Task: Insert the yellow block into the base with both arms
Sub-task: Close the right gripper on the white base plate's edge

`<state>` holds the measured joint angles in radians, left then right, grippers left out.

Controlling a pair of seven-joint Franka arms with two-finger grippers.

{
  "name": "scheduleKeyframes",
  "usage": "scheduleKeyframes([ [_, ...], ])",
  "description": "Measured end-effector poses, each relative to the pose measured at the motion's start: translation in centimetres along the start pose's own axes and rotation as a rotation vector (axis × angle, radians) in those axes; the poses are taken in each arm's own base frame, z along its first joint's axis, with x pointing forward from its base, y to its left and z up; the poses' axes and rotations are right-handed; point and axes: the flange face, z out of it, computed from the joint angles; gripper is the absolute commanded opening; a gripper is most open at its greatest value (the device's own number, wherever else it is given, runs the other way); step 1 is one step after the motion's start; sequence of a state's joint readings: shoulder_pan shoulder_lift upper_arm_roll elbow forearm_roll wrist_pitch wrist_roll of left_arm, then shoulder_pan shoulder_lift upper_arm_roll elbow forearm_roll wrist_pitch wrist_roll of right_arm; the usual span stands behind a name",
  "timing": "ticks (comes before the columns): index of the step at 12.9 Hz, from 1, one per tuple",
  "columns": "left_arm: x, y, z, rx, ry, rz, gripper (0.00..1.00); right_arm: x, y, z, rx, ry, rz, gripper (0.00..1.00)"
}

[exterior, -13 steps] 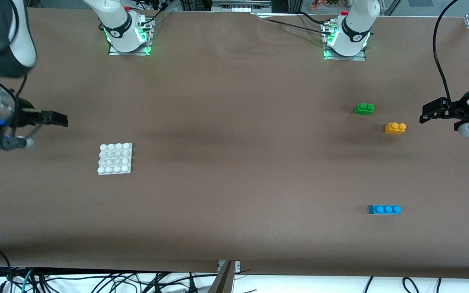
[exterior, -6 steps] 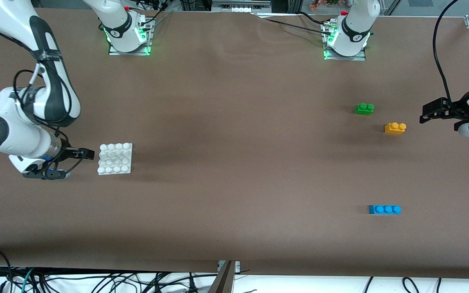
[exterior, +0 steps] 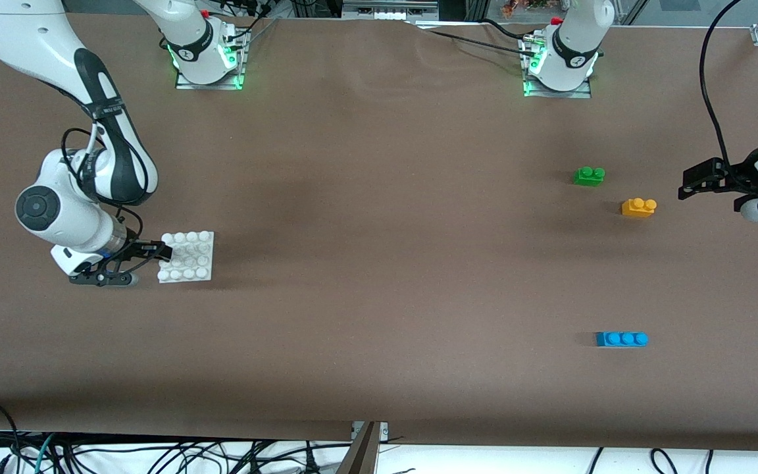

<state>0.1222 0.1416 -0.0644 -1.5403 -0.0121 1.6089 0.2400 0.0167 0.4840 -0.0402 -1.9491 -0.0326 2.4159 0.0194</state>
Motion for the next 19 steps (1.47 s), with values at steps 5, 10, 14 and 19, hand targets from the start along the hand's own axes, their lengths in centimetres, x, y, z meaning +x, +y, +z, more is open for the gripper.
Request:
scheduleKeyframes([
  [5, 0.0, 0.0, 0.0, 0.0, 0.0, 0.0, 1.0, -0.1, -1.0, 1.5, 0.053, -0.008, 0.039, 1.0],
  [10, 0.0, 0.0, 0.0, 0.0, 0.0, 0.0, 1.0, -0.3, -1.1, 3.1, 0.054, -0.022, 0.007, 1.0],
  [14, 0.0, 0.0, 0.0, 0.0, 0.0, 0.0, 1.0, -0.4, -1.1, 3.7, 0.054, -0.029, 0.001, 1.0],
  [19, 0.0, 0.0, 0.0, 0.0, 0.0, 0.0, 1.0, -0.4, -1.1, 3.9, 0.054, -0.032, 0.001, 1.0],
])
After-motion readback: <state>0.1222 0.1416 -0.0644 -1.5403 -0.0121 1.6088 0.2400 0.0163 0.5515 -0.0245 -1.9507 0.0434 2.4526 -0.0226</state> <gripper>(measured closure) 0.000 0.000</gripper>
